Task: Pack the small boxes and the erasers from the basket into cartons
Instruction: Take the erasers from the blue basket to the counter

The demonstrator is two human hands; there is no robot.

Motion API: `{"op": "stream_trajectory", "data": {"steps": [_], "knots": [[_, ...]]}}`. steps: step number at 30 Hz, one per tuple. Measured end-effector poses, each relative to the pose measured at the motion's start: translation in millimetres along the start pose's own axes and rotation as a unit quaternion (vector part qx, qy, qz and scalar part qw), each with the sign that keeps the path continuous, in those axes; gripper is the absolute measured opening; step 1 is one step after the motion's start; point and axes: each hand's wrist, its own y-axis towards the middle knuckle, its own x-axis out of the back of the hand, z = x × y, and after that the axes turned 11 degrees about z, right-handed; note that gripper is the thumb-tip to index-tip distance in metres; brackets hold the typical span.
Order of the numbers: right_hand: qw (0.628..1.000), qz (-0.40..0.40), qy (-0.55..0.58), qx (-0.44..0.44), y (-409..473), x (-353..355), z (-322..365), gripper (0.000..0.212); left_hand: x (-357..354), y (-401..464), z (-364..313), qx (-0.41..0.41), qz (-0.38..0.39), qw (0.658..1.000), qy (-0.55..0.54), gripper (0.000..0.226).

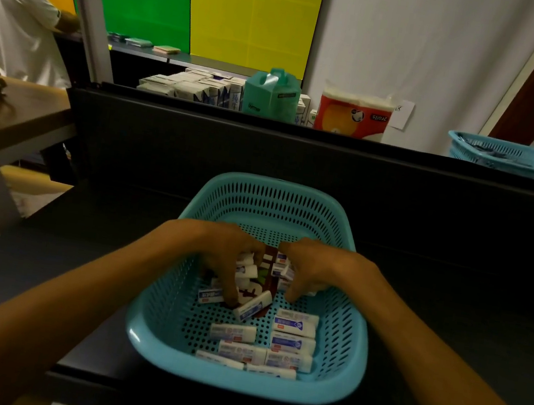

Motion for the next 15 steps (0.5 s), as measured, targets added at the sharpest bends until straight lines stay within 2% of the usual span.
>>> {"op": "stream_trajectory", "data": {"steps": [9, 15], "knots": [[1.000, -0.001, 0.003, 0.003, 1.4, -1.2, -1.2, 0.069, -7.1, -1.7, -0.9, -0.011, -0.010, 0.999, -0.035, 0.065], [1.000, -0.003, -0.005, -0.002, -0.7, -0.8, 0.0, 0.067, -8.3, -4.0, -4.5, 0.006, -0.024, 1.000, -0.014, 0.071]]}}
